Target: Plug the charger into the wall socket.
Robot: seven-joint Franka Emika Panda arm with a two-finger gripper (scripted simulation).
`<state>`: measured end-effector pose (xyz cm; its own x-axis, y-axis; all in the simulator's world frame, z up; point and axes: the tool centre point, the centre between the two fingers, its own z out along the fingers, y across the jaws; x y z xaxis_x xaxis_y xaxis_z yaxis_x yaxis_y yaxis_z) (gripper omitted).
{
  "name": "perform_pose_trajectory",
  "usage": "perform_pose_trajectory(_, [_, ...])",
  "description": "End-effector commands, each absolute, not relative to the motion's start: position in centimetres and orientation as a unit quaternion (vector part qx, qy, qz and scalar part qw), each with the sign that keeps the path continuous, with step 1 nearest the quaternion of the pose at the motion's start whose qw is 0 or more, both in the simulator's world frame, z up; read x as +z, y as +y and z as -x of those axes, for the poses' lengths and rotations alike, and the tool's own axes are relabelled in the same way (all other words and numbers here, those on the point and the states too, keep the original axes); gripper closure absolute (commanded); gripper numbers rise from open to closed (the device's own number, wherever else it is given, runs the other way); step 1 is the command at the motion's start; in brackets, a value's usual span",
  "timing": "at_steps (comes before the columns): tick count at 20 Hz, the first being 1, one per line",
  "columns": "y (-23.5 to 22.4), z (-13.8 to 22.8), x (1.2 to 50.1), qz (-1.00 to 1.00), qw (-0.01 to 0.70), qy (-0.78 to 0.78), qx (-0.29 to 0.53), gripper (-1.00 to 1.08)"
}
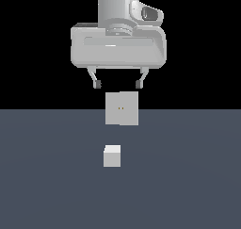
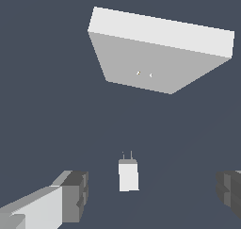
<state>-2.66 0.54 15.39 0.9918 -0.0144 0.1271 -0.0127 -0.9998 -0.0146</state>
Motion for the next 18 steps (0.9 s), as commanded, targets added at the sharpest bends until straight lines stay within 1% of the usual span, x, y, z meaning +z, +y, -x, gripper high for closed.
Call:
perform_pose_trajectory(1, [0.7, 3.3, 14.5, 0.997, 0.006, 0.005, -0.075, -0.92])
perform_pose_trajectory(18, [1.3, 6.7, 8.3, 0.989, 0.003, -0.009, -0.147, -0.92])
